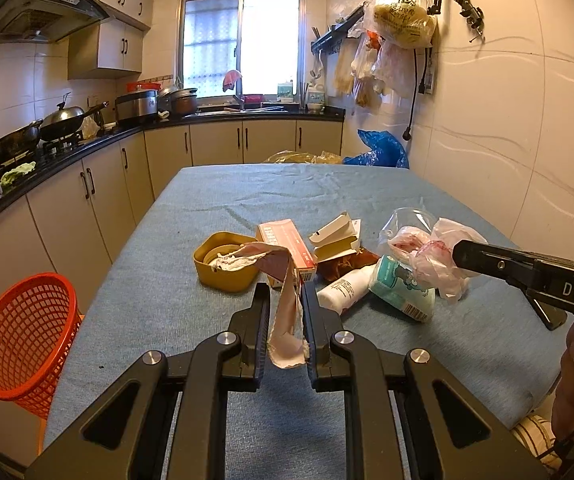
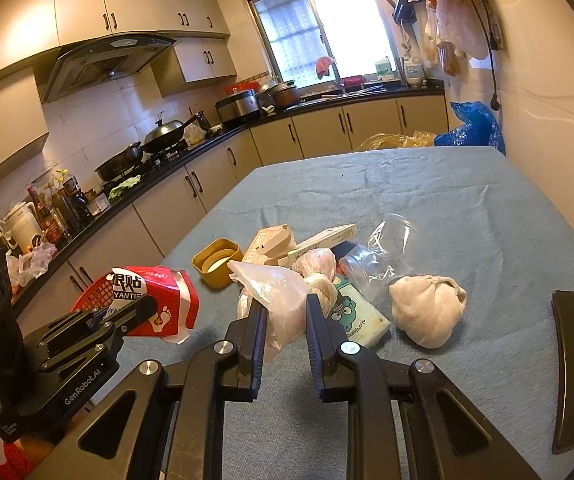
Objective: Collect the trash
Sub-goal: 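Lift the paper strip with the left tool while the right tool lifts the plastic bag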
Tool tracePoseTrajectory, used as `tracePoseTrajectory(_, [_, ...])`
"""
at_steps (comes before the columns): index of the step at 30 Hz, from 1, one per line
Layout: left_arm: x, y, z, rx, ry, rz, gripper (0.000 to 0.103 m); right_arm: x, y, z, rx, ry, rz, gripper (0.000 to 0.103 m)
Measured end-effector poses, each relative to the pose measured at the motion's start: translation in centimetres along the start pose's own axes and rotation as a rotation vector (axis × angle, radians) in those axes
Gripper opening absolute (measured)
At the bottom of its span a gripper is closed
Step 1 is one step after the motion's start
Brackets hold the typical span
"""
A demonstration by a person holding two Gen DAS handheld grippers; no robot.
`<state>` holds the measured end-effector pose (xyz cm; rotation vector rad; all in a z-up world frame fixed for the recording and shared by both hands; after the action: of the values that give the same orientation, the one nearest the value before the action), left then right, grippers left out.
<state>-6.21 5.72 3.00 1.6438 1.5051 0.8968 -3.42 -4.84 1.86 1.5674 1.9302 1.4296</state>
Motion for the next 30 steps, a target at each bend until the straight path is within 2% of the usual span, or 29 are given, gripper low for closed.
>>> tracePoseTrajectory(30, [1.0, -1.0, -0.3, 0.011, 0.005, -0.006, 0.015, 0.9, -0.4, 0.9, 0.027, 0.024, -0.013, 0.02])
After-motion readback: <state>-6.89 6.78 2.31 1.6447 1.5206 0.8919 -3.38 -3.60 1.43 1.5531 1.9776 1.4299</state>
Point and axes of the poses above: each gripper's, at about its wrist camera, not at the fingertips, and z roughly the way its jaws point, x to its left, y to its top, the point moved 8 cm from there along z, roughly the way its jaws point, and after that the axes turned 7 degrees about y, right-handed, at the moved point
